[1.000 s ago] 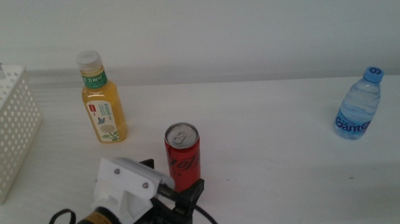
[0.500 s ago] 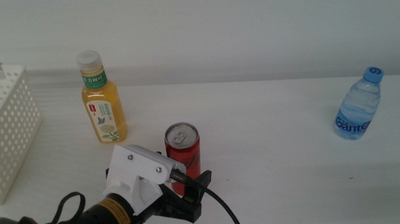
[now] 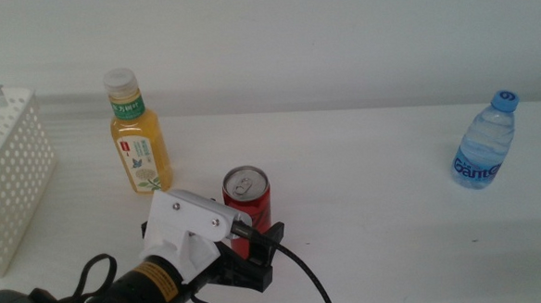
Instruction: Use arms to grab the bottles and put them into the dustbin to the left of the table.
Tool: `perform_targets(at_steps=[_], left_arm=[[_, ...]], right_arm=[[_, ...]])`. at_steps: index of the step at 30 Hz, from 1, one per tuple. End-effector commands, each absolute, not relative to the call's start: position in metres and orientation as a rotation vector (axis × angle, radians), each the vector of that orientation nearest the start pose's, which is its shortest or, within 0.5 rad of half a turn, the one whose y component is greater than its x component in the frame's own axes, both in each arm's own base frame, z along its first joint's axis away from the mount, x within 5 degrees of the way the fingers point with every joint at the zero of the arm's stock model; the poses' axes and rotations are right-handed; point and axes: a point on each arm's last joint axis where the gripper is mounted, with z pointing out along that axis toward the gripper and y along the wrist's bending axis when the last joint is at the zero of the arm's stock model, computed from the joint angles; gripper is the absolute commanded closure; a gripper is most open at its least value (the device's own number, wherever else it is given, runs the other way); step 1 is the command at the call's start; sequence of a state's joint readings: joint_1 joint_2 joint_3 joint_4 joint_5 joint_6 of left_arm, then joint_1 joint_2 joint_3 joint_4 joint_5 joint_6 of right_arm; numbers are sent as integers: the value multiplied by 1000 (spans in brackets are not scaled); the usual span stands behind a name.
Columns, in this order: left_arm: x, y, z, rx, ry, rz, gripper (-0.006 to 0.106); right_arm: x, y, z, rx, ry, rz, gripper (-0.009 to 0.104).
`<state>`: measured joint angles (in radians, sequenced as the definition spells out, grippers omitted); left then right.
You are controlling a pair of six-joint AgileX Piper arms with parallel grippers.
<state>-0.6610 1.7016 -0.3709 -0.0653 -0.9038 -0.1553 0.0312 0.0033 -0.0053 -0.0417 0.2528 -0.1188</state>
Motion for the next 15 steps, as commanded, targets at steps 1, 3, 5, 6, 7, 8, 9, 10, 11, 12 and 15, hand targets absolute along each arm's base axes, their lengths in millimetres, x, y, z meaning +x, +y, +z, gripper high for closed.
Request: perform_targets(at_steps=[1,3,5,6,7,8,9,10,11,12,15], left_arm=[[212,-156,138,397,1907,-518,7],[212,-156,138,395,1907,-517,7],[213,-156,138,386,1909,-515,7],[213,-156,138,383,1909,-514,7],[213,-156,138,383,1909,-514,7],[213,-156,137,389,1910,-510,7],[213,-156,137,397,1907,-504,7],[213,-155,137,398,1909,-499,7],[213,-156,137,398,1911,-498,7],[214,-156,135,396,1913,-496,7],[217,-159,129,385,1932,-506,7]], right_arm=[[54,1,181,-164,1719,-115,3],[54,1,181,-164,1719,-115,3],[54,1,181,-164,1719,-115,3],[54,1,181,-164,1719,-115,3],[54,1,181,-164,1719,-115,3],[54,1,181,-164,1719,-115,3],[54,1,181,-164,1719,-115,3],[54,1,181,-164,1719,-115,3],[54,1,181,-164,1719,-115,3],[54,1,181,-164,1719,-115,3],[54,1,181,-164,1719,-115,3]])
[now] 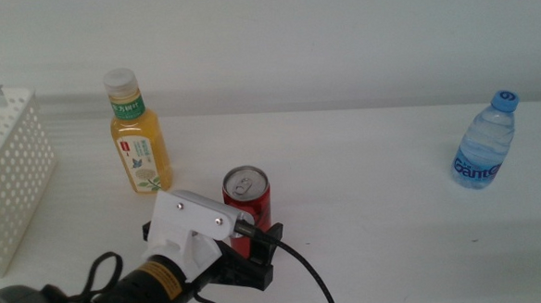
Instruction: Use arms to grab the bottles and put them into the dustbin to the left of the table.
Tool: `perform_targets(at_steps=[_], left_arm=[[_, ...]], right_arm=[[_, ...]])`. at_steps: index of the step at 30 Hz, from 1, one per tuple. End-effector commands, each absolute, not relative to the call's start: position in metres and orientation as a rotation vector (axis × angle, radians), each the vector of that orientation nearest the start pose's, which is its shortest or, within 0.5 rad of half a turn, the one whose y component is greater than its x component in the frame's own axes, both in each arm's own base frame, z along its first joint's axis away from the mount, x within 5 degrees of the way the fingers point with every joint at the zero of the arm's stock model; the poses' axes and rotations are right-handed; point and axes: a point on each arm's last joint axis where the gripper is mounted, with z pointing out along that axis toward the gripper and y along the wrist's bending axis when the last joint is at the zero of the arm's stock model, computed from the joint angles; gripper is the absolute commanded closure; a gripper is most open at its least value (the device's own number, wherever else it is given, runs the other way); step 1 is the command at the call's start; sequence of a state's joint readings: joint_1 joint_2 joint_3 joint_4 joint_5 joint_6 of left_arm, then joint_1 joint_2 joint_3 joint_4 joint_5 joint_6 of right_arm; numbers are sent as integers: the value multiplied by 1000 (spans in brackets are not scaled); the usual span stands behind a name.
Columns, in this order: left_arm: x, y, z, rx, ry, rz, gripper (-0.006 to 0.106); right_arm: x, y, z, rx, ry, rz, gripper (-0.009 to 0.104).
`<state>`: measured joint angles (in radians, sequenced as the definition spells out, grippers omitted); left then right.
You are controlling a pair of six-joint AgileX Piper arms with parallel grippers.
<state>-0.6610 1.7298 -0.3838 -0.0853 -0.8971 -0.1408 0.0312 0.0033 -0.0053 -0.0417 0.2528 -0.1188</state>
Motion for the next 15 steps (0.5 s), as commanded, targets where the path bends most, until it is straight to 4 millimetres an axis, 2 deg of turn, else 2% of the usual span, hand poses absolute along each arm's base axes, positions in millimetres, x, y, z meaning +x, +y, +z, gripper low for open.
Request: perform_targets(at_steps=[1,15], left_arm=[[218,-160,127,389,1925,-509,7],[239,-179,120,387,1901,-545,7]], right_arm=[[54,1,181,-164,1719,-115,3],[54,1,181,-164,1719,-115,3]])
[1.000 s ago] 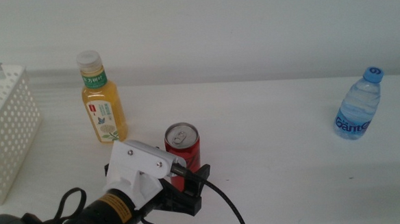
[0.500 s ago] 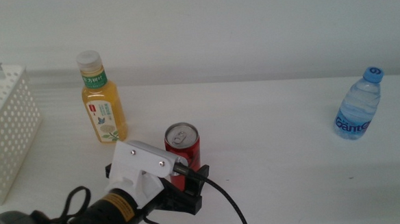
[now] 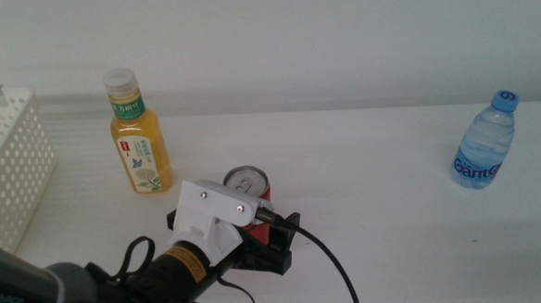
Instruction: Use arms to grab the bottles and put them into the dustbin to the left of the table.
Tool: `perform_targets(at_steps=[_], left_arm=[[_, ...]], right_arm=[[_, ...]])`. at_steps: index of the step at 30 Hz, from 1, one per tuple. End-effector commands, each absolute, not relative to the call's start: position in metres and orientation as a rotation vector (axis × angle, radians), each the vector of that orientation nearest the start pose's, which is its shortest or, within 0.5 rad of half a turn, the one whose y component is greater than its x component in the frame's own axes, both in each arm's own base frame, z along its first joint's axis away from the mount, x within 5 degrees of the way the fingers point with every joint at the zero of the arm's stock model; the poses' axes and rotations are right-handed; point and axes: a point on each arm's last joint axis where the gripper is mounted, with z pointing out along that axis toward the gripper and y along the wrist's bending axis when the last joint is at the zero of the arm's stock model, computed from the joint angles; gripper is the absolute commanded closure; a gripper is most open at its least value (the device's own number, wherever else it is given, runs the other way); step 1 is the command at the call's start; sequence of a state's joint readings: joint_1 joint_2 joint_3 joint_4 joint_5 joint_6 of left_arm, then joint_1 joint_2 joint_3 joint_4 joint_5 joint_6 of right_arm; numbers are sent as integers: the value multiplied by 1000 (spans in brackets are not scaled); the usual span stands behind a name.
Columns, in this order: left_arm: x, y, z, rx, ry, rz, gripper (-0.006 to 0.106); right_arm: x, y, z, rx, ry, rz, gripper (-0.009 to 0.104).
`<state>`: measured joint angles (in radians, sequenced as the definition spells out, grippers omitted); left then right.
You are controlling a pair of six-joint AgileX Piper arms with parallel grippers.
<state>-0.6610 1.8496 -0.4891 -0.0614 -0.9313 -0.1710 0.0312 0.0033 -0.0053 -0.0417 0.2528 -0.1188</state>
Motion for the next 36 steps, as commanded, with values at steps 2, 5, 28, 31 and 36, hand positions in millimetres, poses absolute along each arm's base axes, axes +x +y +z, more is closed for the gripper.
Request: perform_targets(at_steps=[2,5,28,31,36], left_arm=[[243,-181,121,385,1893,-548,7],[246,-184,118,386,1897,-546,7],[254,-190,105,405,1926,-522,8],[254,-190,105,417,1921,-514,15],[255,-189,106,415,1903,-500,37]], right_arm=[[54,1,181,-164,1719,-115,3],[54,1,181,-164,1719,-115,3],[54,1,181,-164,1719,-115,3],[54,1,181,-164,1719,-115,3],[54,1,181,-164,1719,-115,3]])
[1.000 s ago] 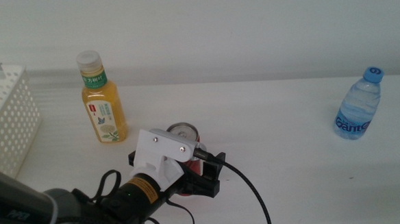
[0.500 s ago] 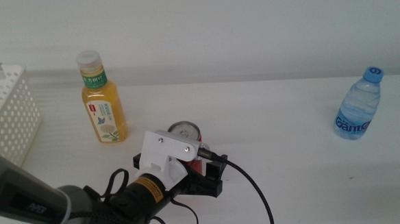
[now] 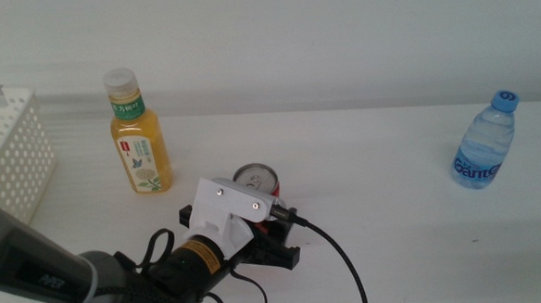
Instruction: Use arms to grab the bottles and put them into the dustbin to the left of the table.
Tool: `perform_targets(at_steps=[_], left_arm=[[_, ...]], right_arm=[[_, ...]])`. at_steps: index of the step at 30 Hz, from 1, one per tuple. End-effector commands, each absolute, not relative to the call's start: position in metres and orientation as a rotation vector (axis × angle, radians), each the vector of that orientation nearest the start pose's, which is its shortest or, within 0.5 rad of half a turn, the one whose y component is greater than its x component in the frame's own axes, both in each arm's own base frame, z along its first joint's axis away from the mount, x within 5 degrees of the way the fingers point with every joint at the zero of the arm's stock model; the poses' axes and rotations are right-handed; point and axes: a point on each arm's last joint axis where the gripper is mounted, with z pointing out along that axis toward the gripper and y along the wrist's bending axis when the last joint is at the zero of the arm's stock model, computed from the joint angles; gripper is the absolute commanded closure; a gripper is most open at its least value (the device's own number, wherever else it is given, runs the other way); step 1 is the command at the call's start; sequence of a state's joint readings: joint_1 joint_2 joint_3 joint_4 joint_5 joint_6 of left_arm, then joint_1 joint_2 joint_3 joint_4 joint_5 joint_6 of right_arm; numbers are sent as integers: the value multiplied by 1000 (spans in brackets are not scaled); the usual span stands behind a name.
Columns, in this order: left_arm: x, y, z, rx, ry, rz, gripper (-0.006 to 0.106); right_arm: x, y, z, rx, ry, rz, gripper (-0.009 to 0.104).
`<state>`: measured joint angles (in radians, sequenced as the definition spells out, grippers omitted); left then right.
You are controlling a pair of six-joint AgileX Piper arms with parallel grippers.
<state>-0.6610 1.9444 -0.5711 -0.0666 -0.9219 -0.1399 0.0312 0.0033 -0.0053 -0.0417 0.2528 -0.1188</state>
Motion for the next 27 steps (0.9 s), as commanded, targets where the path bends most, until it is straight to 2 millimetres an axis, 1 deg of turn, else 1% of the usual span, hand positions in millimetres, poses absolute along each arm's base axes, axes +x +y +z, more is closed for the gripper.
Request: perform_targets(at_steps=[1,2,5,7,9,14,17,21,27], left_arm=[[255,-189,107,414,1898,-501,43],[255,-189,106,414,1897,-501,49],[255,-190,106,422,1883,-508,71],[255,-191,108,433,1860,-523,87],[255,-192,111,407,1842,-553,103],[253,-193,119,451,1847,-554,102],[250,-192,131,480,1860,-536,102],[245,-188,155,540,1872,-488,102],[229,-173,189,560,1978,-433,102]], right_arm=[[54,1,181,-164,1719,-115,3],[54,1,181,-164,1719,-115,3],[54,1,181,-164,1719,-115,3],[54,1,181,-164,1719,-115,3],[54,1,181,-164,1719,-115,3],[54,1,181,-164,1719,-115,3],[54,1,181,-164,1719,-115,3],[54,1,181,-164,1719,-115,3],[54,1,181,-164,1719,-115,3]])
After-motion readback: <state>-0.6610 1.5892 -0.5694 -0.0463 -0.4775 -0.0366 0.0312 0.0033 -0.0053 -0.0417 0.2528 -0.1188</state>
